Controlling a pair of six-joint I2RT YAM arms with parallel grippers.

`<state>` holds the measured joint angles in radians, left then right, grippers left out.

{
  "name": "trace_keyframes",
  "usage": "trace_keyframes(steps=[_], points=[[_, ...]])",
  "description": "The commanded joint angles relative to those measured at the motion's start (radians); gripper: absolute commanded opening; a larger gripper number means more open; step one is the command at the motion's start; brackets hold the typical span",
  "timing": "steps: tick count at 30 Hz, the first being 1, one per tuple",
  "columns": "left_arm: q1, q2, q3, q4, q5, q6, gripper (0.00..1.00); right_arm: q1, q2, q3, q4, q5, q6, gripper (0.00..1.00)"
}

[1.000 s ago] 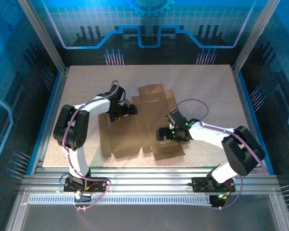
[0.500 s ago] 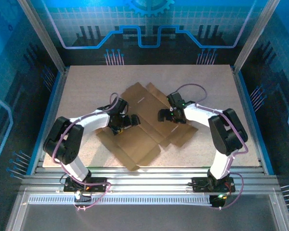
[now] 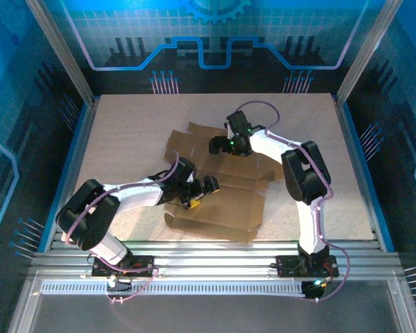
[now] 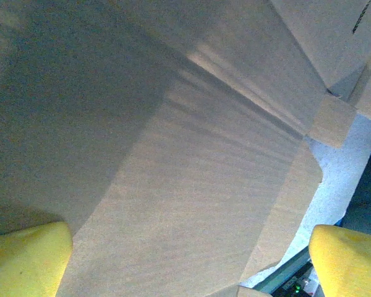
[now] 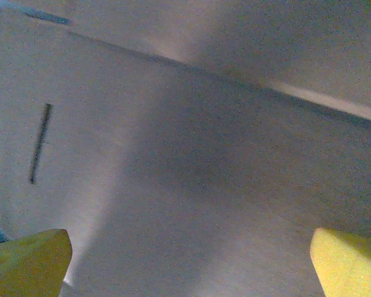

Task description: Fold the paper box

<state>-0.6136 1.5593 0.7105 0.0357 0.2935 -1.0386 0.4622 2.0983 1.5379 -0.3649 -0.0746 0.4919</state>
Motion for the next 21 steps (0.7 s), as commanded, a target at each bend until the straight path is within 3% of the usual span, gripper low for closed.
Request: trace_keyframes(steps=[1,8,21], points=[[-0.005,-0.071,-0.008,-0.003,-0.009,-0.013,0.99,0.030,-0.036,0.029,-0.054,-0.016,-0.066,1.00],[0.021,-0.185,0.100,-0.294,-0.116,0.161,0.99,0.029,-0.247,-0.177,-0.034,0.015,-0.085,1.00],[0.271,-0.130,0.276,-0.610,-0.084,0.490,0.97,0.049,-0.653,-0.584,0.012,-0.161,-0.079,1.00]])
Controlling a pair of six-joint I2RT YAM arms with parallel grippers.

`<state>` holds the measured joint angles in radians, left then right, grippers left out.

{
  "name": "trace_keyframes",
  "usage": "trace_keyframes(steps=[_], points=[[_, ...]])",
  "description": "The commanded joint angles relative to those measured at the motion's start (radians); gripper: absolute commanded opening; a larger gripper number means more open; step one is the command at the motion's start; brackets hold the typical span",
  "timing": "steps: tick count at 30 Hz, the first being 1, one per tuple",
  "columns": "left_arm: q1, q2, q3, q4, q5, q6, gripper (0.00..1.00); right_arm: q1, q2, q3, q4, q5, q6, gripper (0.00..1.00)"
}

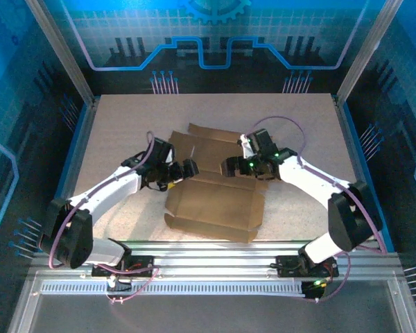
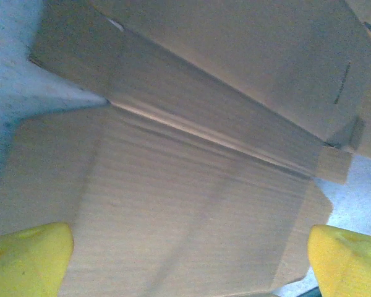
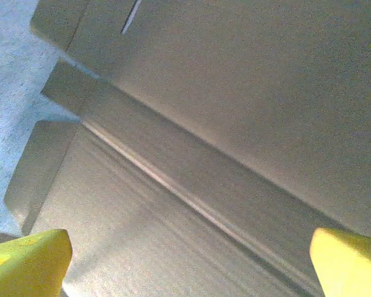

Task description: Fold the paper box

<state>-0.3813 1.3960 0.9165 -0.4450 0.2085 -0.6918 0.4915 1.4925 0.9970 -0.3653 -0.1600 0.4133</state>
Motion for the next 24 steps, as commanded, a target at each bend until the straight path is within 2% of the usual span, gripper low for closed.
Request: trace_keyframes(steps=[1,4,7,14,24], points=[[0.056,0.054,0.093,-0.152,0.001,0.172,0.97,0.028,-0.065,-0.066,0.019,-0.092,0.006,1.00],[0.103,0.121,0.153,-0.196,0.004,0.237,0.94,0.071,-0.090,-0.126,0.060,-0.128,0.033,1.00],[0.139,0.187,0.198,-0.196,0.044,0.290,0.88,0.136,-0.084,-0.171,0.078,-0.087,0.050,1.00],[0.158,0.334,0.287,-0.186,0.055,0.350,0.78,0.200,-0.042,-0.187,0.103,-0.033,0.084,1.00],[0.160,0.439,0.328,-0.142,0.017,0.358,0.79,0.222,0.011,-0.181,0.104,-0.015,0.083,1.00]])
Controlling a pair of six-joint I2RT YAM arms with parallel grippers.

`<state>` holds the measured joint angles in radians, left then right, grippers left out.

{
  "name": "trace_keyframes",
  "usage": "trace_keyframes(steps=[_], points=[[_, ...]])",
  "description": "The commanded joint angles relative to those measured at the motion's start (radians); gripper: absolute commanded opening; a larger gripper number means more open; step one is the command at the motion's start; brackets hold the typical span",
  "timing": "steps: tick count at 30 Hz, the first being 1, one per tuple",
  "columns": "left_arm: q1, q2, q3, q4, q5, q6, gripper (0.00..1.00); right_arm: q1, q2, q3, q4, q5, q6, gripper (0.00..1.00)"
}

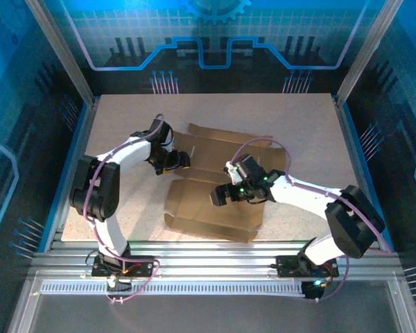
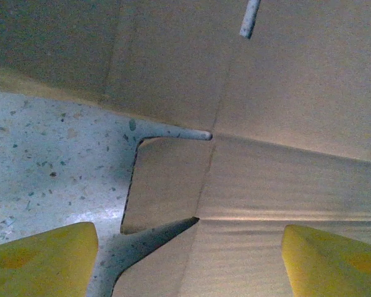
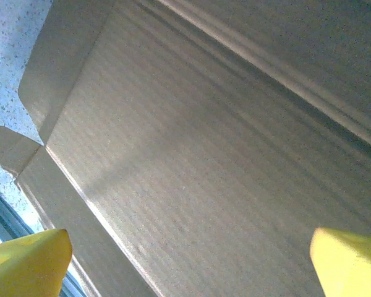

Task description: Fold the paper box

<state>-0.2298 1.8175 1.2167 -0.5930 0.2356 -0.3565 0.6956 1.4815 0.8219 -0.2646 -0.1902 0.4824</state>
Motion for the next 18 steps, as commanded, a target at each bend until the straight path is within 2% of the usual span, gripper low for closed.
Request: trace_keyframes(steps=[1,13,18], points=[[0.010,0.026,0.031,0.010,-0.008,0.020,0.79,0.021,0.027,-0.007,0.002,0.019,0.016,1.00],[0.012,0.090,0.048,0.069,0.064,0.031,0.77,0.048,0.070,-0.042,0.016,0.045,0.027,1.00],[0.014,0.089,0.052,0.077,0.102,0.026,0.72,0.051,0.078,-0.046,0.024,0.044,0.032,1.00]])
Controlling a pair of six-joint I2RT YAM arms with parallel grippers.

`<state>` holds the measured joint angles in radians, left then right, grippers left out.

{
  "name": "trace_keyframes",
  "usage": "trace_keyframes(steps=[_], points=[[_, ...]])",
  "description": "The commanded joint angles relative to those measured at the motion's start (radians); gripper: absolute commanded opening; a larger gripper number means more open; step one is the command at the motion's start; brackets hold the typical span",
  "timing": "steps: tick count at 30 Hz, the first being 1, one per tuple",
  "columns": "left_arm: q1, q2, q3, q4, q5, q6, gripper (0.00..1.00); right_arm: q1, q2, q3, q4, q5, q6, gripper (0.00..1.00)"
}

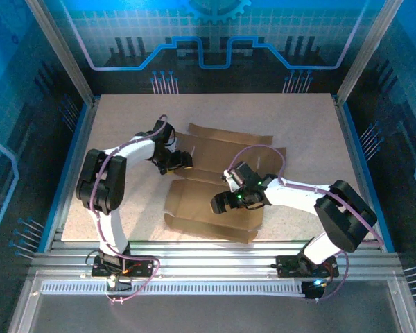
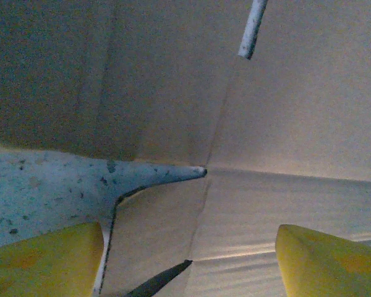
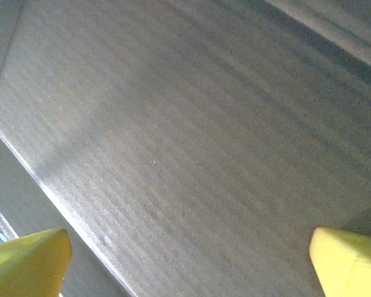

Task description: Fold the paper box

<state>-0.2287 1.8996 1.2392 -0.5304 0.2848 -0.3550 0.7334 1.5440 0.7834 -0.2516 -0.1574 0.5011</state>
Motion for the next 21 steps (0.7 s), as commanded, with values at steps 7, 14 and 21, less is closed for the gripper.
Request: trace_keyframes(steps=[7,14,21], points=[[0.011,-0.034,0.022,0.022,0.129,0.017,0.70,0.015,0.055,-0.010,0.009,0.033,0.030,1.00],[-0.012,-0.040,0.024,0.028,0.156,0.011,0.69,0.018,0.075,-0.007,0.012,0.033,0.030,1.00],[-0.061,-0.019,0.053,0.033,0.161,0.013,0.72,0.019,0.090,-0.007,0.015,0.032,0.032,1.00]])
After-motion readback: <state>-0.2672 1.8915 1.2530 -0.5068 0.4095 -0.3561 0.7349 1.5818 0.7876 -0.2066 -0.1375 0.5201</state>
